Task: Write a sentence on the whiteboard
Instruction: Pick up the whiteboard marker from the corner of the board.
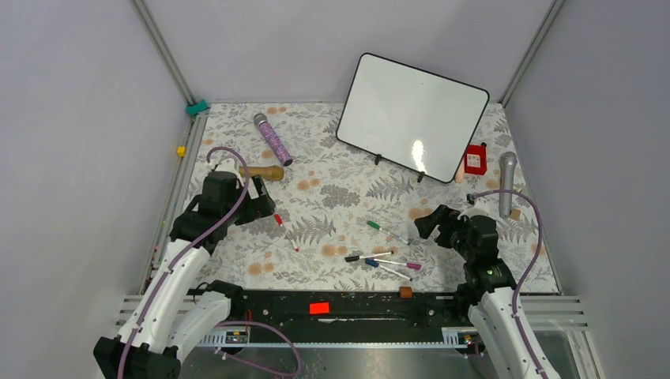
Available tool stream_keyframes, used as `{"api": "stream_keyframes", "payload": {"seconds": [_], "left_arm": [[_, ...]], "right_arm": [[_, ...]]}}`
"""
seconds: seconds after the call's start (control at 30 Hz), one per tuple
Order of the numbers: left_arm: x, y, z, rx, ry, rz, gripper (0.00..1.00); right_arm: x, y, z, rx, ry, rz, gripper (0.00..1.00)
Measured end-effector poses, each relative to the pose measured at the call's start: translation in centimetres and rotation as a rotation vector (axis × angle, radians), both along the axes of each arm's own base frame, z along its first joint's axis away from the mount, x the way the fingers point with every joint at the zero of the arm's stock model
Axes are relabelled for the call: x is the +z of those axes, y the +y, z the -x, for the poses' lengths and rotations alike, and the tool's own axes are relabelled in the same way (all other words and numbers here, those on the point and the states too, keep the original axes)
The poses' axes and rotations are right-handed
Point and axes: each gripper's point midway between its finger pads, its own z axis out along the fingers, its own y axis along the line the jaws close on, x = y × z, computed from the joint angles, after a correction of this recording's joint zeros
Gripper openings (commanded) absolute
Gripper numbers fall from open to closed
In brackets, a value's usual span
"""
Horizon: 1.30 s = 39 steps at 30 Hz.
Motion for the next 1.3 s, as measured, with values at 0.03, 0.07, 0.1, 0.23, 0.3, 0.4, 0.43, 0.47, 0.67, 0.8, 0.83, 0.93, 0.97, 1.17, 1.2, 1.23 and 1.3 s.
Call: {"api": "stream_keyframes", "payload": {"seconds": [0.03, 0.07, 0.1, 0.23, 0.3, 0.4, 0.43, 0.47, 0.67, 0.8, 0.83, 0.93, 0.97, 1.17, 1.2, 1.23, 1.3], "left_arm": [[-0.1, -0.2, 0.0, -0.007, 0.006, -0.004, 0.99], [-0.4, -0.4, 0.0, -0.014, 0.015, -0.007, 0.99], [-0.6, -0.5, 0.0, -0.017, 0.024, -0.007, 0.99], [-2.0, -0.7, -0.2, 0.025, 0.079, 0.01, 0.99], [-3.5, -0.7, -0.1, 0.067, 0.123, 0.028, 0.97], [-6.5, -0.6, 0.2, 0.153, 0.201, 0.056, 0.91], [-7.4, -0.5, 0.3, 0.182, 0.218, 0.062, 0.88], [-8.0, -0.4, 0.4, 0.205, 0.23, 0.065, 0.86], [-9.5, 0.4, -0.9, 0.333, 0.23, 0.064, 0.77], [-10.9, 0.2, -1.7, 0.37, 0.245, 0.049, 0.74], [-11.2, 0.1, -1.8, 0.373, 0.253, 0.042, 0.74], [-12.3, -0.2, -1.8, 0.373, 0.275, 0.016, 0.74], [-12.7, -0.3, -1.8, 0.369, 0.283, 0.005, 0.74], [-14.2, -0.9, -2.1, 0.354, 0.339, -0.062, 0.69], [-14.3, -0.9, -2.3, 0.353, 0.342, -0.068, 0.66], [-14.4, -1.0, -2.4, 0.354, 0.344, -0.072, 0.64], [-14.7, -1.1, -2.3, 0.353, 0.351, -0.081, 0.6]], "right_arm": [[0.0, 0.0, 0.0, 0.0, -0.002, 0.0, 0.99], [0.1, 0.0, 0.0, 0.0, -0.003, 0.0, 0.99], [0.1, 0.0, -0.1, 0.0, -0.004, 0.0, 0.99], [0.2, 0.0, -0.1, 0.001, -0.008, -0.002, 0.99], [0.2, 0.0, -0.1, 0.002, -0.009, -0.002, 0.99], [0.2, 0.1, -0.1, 0.007, -0.009, -0.005, 0.99], [0.2, 0.2, -0.1, 0.007, -0.009, -0.005, 0.99], [0.2, 0.2, -0.1, 0.008, -0.009, -0.006, 0.99], [0.2, 0.4, 0.0, 0.02, -0.008, -0.012, 0.99], [0.1, 0.4, 0.1, 0.02, -0.006, -0.012, 0.99], [0.1, 0.4, 0.1, 0.02, -0.006, -0.012, 0.99], [0.2, 0.4, 0.1, 0.021, -0.01, -0.013, 0.99], [0.2, 0.4, 0.1, 0.021, -0.011, -0.013, 0.99], [0.2, 0.4, 0.1, 0.021, -0.011, -0.013, 0.99], [0.2, 0.4, 0.1, 0.021, -0.012, -0.013, 0.99], [0.2, 0.4, 0.1, 0.021, -0.013, -0.014, 0.99], [0.3, 0.4, 0.1, 0.021, -0.017, -0.014, 0.99]]}}
